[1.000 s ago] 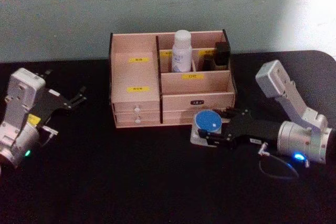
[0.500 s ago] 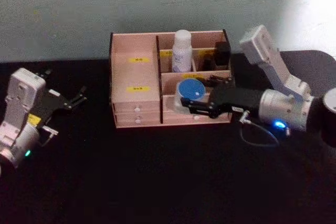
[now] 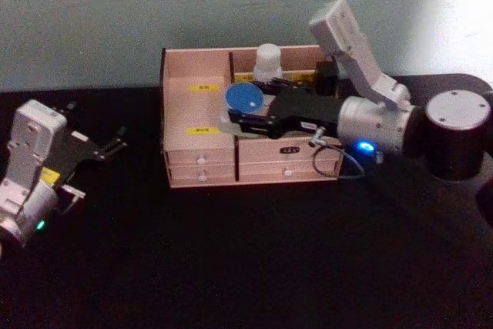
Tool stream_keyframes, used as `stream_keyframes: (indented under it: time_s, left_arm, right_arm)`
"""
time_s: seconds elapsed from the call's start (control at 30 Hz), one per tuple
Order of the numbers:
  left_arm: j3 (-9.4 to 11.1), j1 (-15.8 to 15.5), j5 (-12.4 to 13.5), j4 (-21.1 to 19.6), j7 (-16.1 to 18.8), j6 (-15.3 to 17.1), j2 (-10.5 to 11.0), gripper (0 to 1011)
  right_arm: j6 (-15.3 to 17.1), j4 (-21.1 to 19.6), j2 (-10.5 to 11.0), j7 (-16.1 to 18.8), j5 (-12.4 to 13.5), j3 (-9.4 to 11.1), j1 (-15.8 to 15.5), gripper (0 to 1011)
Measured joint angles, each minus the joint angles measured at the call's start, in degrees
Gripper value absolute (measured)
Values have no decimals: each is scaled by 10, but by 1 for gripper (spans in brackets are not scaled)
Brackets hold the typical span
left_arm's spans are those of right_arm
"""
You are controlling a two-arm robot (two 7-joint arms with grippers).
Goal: Pick up the facial cleanser and watermelon frost from the table and place them into the tiered storage box.
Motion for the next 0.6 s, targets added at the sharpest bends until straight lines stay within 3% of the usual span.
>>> stream_keyframes:
  time_s: [0.3,0.6]
  left_arm:
    - [0,0,0,0,0,0,0,1001]
    - [0,0,0,0,0,0,0,1001]
  right_arm:
    - [-14,87,-58,5,-8,-18,61,712]
    - [-29,169,-100,18,-16,-33,100,712]
